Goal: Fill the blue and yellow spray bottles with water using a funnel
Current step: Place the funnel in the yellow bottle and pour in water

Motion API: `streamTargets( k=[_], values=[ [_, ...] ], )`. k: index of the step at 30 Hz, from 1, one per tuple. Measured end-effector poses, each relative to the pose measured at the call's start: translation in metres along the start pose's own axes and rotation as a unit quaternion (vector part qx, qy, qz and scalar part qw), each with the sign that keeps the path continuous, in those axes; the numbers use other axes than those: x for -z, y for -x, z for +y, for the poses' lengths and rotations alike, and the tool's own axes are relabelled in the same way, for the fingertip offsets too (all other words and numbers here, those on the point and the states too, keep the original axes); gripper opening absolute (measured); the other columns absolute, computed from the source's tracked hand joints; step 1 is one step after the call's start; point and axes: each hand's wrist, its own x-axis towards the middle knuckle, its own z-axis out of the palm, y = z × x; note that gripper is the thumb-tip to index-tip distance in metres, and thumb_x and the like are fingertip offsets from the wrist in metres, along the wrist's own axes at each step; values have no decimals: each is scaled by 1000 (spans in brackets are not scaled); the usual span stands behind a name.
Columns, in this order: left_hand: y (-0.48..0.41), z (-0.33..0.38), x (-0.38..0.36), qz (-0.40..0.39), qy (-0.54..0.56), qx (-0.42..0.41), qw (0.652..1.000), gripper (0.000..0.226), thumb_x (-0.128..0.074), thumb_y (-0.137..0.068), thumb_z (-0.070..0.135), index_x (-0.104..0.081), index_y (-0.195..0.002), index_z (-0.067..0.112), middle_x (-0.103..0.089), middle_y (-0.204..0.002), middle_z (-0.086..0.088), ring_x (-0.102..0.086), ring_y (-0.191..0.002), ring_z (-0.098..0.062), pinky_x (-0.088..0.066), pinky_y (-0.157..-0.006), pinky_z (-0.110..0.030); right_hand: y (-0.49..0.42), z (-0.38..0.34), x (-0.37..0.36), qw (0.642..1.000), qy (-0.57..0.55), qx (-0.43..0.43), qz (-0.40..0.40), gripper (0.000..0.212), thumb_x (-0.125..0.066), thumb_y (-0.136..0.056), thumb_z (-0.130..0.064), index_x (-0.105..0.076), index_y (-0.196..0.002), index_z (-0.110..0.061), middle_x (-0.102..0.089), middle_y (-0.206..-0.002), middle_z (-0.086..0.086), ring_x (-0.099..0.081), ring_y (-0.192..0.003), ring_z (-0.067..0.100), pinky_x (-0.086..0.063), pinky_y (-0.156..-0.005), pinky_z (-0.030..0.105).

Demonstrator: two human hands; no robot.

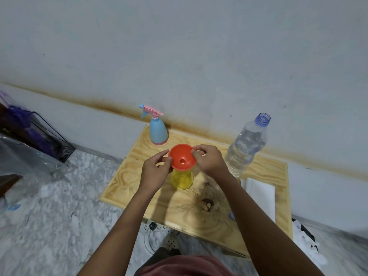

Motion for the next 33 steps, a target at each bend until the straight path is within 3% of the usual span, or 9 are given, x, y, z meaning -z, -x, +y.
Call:
streamTargets(
  k=[4, 7, 11, 14, 16, 21, 25, 29, 33],
  values=[
    [-3, -3, 5, -7, 27, -1, 1000, 30, -60, -97, 22, -63, -127, 18, -72, -98, -2, -74, -84, -16, -61, -76, -32, -2, 1, 0, 1000, -2, 18, 11, 16, -64, -92, -19, -75, -102, -13, -67, -80, -10, -65, -81, 11, -51, -74, 27],
    [-12, -13, 11, -9, 23, 0, 1000, 28, -49, -103, 24, -62, -128, 23, -72, -101, 1, -70, -93, -17, -56, -79, -29, -3, -1, 3, 1000, -9, 9, 13, 14, -64, -91, -19, -76, -98, -17, -69, -83, -11, -63, -81, 4, -51, -74, 25],
    [-25, -36, 13, -95, -95, -2, 991, 42, -57, -97, 14, -53, -134, 33, -61, -122, 8, -58, -112, -10, -50, -74, -14, 2, -1, 15, 999, -42, 5, 32, 11, -63, -92, -18, -72, -94, -22, -70, -86, -7, -64, -74, 4, -48, -64, 18],
    [-33, -54, 6, -176, -181, -23, 967, 60, -74, -87, 21, -46, -138, 35, -47, -136, 10, -45, -125, -8, -41, -97, -26, 8, 6, 28, 997, -37, 23, 59, 9, -65, -92, -17, -71, -98, -20, -71, -82, -2, -67, -65, 4, -50, -57, 15],
    [-37, -62, -3, -199, -211, -50, 956, 72, -82, -78, 26, -47, -141, 27, -49, -136, 8, -45, -126, -7, -38, -103, -26, 14, 16, 35, 996, -45, 12, 73, 8, -66, -92, -15, -69, -97, -20, -71, -79, 2, -69, -63, 6, -50, -54, 15],
    [-45, -70, -14, -181, -234, -81, 952, 68, -86, -73, 31, -55, -134, 25, -56, -127, 11, -49, -114, -3, -40, -91, -22, 35, 61, 34, 993, -26, -61, 102, 11, -69, -90, -16, -64, -96, -24, -72, -86, -1, -72, -71, 13, -58, -65, 28],
    [-49, -81, -10, -192, -227, -95, 950, 69, -86, -72, 36, -54, -132, 28, -56, -123, 14, -53, -113, -4, -44, -91, -23, 53, 97, 15, 985, -20, -122, 123, 10, -71, -87, -16, -66, -92, -24, -72, -88, -5, -71, -78, 8, -52, -67, 18],
    [-53, -85, -8, -199, -230, -113, 946, 69, -86, -72, 37, -55, -132, 25, -59, -124, 8, -55, -114, -8, -49, -93, -31, 68, 126, -5, 981, 53, -114, 149, 13, -70, -84, -12, -64, -86, -23, -70, -85, -9, -68, -81, 6, -54, -73, 27],
    [-54, -84, -9, -198, -230, -115, 946, 69, -87, -71, 33, -55, -132, 23, -59, -121, 6, -54, -112, -8, -49, -93, -32, 77, 147, -18, 970, 137, -72, 186, 8, -66, -86, -10, -65, -89, -17, -66, -92, -3, -64, -81, 15, -53, -68, 32]
  ],
)
